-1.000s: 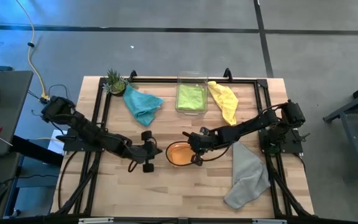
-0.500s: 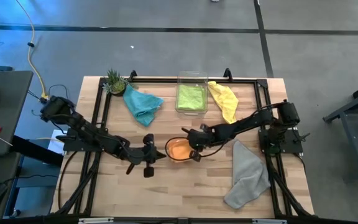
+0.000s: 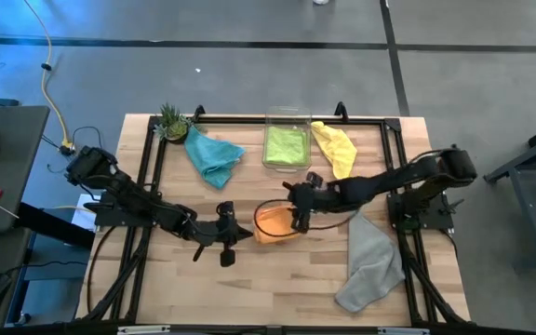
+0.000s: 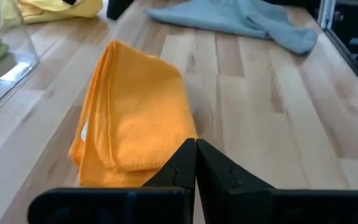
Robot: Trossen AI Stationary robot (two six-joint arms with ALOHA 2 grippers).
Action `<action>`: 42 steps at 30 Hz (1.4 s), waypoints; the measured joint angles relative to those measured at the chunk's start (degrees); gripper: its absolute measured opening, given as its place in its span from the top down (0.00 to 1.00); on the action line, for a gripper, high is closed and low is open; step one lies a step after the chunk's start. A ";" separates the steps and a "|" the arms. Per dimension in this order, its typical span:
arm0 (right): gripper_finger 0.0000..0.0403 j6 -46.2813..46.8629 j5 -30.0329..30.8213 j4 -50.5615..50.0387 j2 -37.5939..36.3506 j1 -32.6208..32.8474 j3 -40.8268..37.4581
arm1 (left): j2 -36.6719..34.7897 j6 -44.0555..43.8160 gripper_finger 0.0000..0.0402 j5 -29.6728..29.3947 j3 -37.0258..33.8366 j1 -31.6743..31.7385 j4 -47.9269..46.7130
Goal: Fold microfiber towels
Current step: Fold the orange microfiber cloth
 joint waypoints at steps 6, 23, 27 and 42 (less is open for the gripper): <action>0.83 1.86 -1.13 20.33 -1.35 3.55 -11.33 | 6.13 -0.01 1.00 2.76 0.08 2.18 12.30; 0.99 6.77 4.11 46.50 10.02 3.16 -23.81 | 23.06 0.61 1.00 -0.14 5.47 7.97 20.21; 1.00 7.63 4.09 46.89 11.86 2.71 -23.81 | 24.78 -0.84 1.00 -1.33 5.44 8.21 18.83; 0.99 6.00 -1.27 47.11 2.71 4.75 -23.81 | 26.59 -2.07 1.00 -2.38 5.50 8.18 19.72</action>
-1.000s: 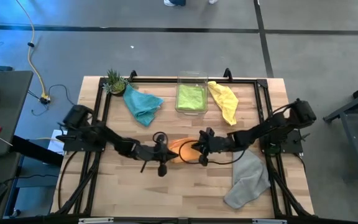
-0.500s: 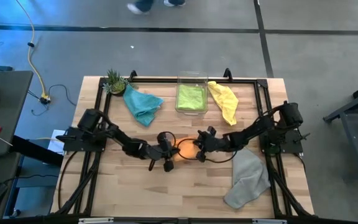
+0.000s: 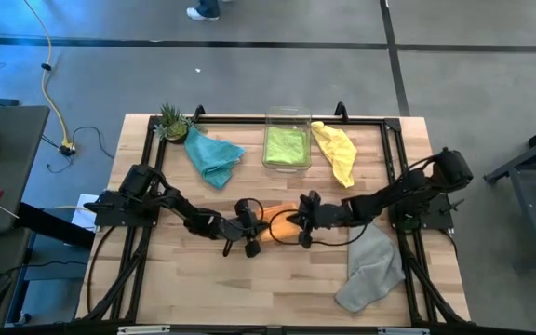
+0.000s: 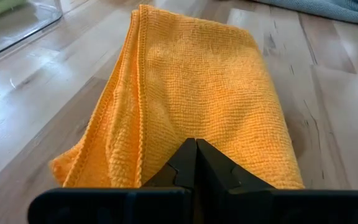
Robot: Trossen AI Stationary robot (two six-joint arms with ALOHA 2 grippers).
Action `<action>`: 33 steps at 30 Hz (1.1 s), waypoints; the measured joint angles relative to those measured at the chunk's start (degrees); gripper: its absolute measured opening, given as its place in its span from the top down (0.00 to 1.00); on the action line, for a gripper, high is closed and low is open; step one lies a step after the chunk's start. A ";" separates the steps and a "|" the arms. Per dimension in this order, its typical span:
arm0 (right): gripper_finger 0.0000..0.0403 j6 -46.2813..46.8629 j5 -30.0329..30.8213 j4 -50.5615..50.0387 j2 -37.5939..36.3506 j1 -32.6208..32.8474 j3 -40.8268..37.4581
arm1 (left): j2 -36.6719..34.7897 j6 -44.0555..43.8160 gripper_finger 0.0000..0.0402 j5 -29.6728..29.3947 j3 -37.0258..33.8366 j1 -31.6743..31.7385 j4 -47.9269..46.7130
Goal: Fold microfiber towels
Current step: Fold the orange microfiber cloth
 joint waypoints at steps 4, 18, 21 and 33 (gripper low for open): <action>1.00 3.68 11.57 4.65 2.77 2.82 0.02 | 0.02 0.00 1.00 -0.51 0.00 -0.02 0.05; 1.00 6.44 39.92 19.91 23.00 8.20 8.79 | 0.09 -1.99 1.00 -2.64 -0.04 0.00 0.13; 1.00 5.97 41.22 16.87 25.88 7.50 12.37 | 0.09 -1.97 1.00 -2.80 -0.04 -0.02 0.13; 1.00 15.61 41.27 10.03 31.91 5.33 14.91 | 0.09 -0.77 1.00 -2.80 -0.04 0.00 -0.73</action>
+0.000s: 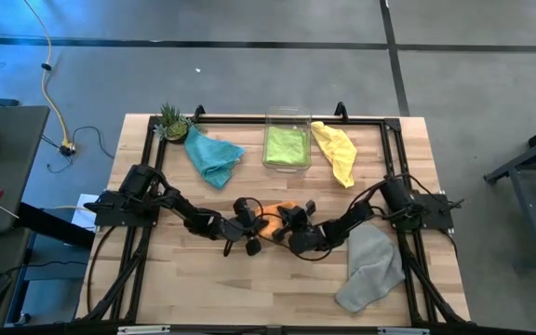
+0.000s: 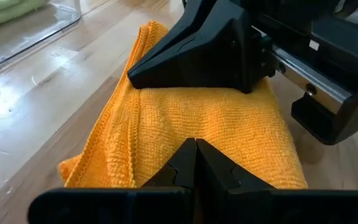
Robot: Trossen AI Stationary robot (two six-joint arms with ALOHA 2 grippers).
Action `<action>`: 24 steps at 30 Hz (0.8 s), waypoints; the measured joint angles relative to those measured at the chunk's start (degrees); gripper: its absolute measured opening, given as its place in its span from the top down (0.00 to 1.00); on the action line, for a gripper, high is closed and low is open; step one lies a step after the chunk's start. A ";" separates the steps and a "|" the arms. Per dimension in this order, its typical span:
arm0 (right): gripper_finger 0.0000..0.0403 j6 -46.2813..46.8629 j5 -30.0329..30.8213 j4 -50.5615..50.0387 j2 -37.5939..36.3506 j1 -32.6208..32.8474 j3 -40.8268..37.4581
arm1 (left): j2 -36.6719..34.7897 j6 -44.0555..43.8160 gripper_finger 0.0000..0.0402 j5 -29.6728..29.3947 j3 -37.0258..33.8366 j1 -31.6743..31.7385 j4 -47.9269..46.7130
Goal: Fold microfiber towels
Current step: Fold the orange microfiber cloth, then stack the orange microfiber cloth on top of the green microfiber cloth in the transparent bin
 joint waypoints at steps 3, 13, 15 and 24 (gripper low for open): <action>1.00 -0.01 -0.04 -0.49 0.11 -0.02 -0.02 | -0.31 0.68 1.00 -0.19 -0.15 0.00 -0.78; 1.00 0.22 -0.89 -2.04 0.24 -0.07 -0.04 | -6.75 3.01 1.00 -0.29 -6.99 1.52 -2.15; 1.00 0.13 -0.94 -1.95 0.27 -0.07 -0.07 | -8.38 4.79 1.00 1.09 -8.08 1.53 -2.29; 1.00 -0.46 -1.09 -1.77 0.33 -0.07 -0.11 | -16.47 14.79 0.92 10.09 -10.07 -2.01 -7.63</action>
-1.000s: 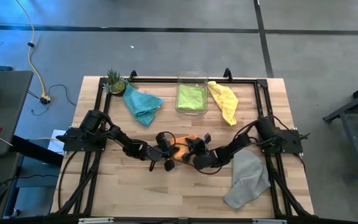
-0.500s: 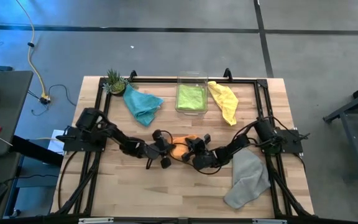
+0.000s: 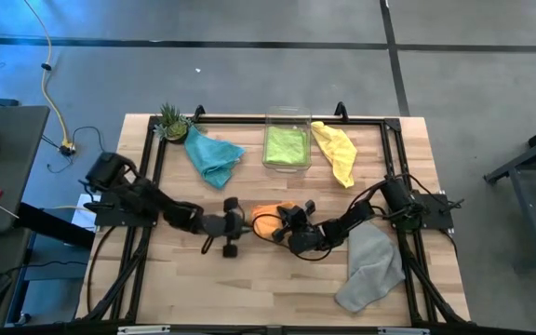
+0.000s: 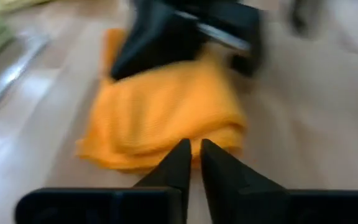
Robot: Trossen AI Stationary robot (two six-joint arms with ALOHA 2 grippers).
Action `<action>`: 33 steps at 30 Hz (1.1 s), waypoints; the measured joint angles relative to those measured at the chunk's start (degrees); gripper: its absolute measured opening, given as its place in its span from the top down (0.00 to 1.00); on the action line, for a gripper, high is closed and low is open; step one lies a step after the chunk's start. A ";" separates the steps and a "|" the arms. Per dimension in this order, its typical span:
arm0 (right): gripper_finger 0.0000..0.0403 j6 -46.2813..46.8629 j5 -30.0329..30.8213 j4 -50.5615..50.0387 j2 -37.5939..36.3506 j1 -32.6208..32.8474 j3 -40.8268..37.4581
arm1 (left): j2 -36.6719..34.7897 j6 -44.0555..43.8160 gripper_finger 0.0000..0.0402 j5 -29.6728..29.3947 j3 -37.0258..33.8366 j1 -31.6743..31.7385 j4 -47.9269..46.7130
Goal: Fold microfiber towels
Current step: Stack the orange microfiber cloth on top of the green microfiber cloth in the transparent bin
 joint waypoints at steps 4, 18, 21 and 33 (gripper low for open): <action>1.00 0.00 -0.12 0.04 0.00 0.00 -0.04 | 0.63 4.52 0.79 0.46 1.08 -2.81 -1.83; 1.00 0.00 -0.24 0.13 0.00 0.09 -0.09 | 9.99 9.97 0.38 -10.83 9.63 -4.21 -2.15; 1.00 0.02 -0.26 0.13 0.00 0.23 -0.09 | 11.74 11.57 0.36 -14.67 10.77 -4.20 -2.69; 1.00 -0.01 0.07 0.48 0.04 0.44 -0.11 | 12.45 10.95 0.66 -13.00 11.70 -3.20 -6.29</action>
